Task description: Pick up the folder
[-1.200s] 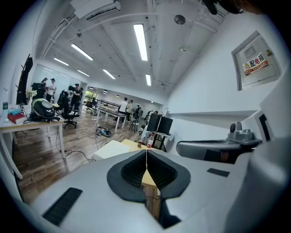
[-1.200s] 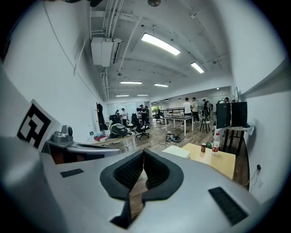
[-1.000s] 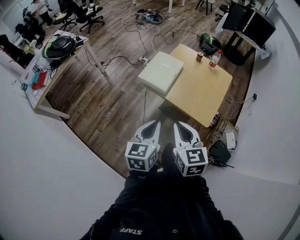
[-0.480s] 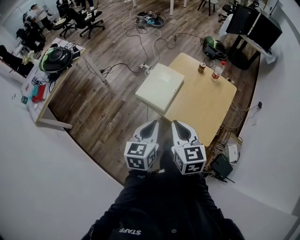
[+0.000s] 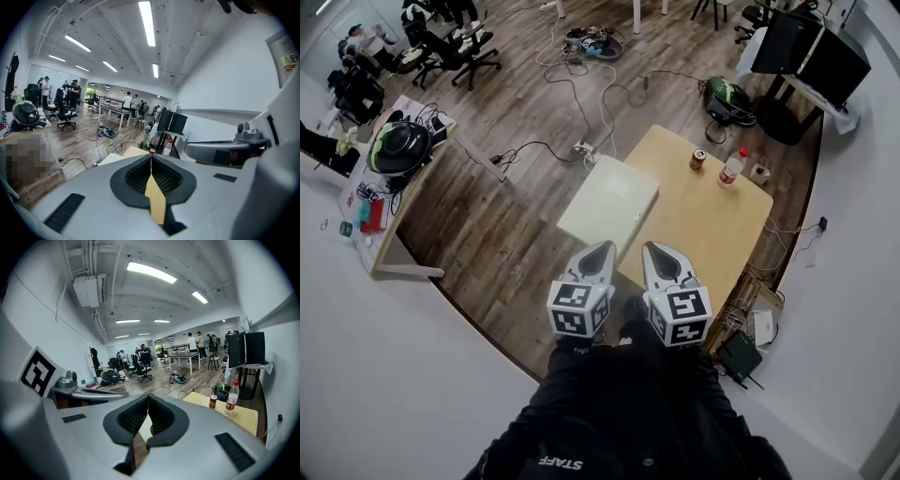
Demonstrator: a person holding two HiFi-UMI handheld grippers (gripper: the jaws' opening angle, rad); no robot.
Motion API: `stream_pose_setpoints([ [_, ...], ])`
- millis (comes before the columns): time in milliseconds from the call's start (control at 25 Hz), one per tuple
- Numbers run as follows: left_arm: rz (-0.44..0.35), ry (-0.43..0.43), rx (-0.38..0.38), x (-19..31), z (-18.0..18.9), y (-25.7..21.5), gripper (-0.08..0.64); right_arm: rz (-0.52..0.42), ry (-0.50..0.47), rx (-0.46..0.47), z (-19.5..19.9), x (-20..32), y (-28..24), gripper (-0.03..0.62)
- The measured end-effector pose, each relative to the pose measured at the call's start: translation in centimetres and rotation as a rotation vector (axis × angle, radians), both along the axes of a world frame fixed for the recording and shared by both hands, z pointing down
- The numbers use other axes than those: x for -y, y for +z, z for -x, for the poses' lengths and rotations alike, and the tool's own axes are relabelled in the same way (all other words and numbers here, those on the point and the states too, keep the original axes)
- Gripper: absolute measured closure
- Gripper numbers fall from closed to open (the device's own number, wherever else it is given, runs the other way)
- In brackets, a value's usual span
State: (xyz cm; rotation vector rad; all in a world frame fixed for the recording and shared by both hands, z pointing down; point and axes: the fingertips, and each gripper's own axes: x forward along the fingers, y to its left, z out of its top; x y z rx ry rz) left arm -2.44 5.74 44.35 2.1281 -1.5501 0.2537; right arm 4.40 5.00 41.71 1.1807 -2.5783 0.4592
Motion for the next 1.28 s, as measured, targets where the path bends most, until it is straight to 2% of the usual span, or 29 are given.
stream_pose_setpoints([
  [280,0.054,-0.046,0.014,3.9,1.1,2.0,0.525,0.052,-0.039,-0.001,0.2,4.6,2.0,0.569],
  [480,0.087,-0.054,0.020,5.3,1.7,3.1,0.526,0.093,-0.058,0.000,0.5,5.9,3.5,0.569],
  [880,0.148,-0.047,0.020,8.1,3.9,5.1,0.525,0.160,-0.024,-0.018,0.9,8.2,5.7,0.569],
  [1280,0.284,0.018,0.008,14.6,9.2,13.0,0.525,0.257,0.049,-0.069,3.4,13.5,10.5,0.569],
])
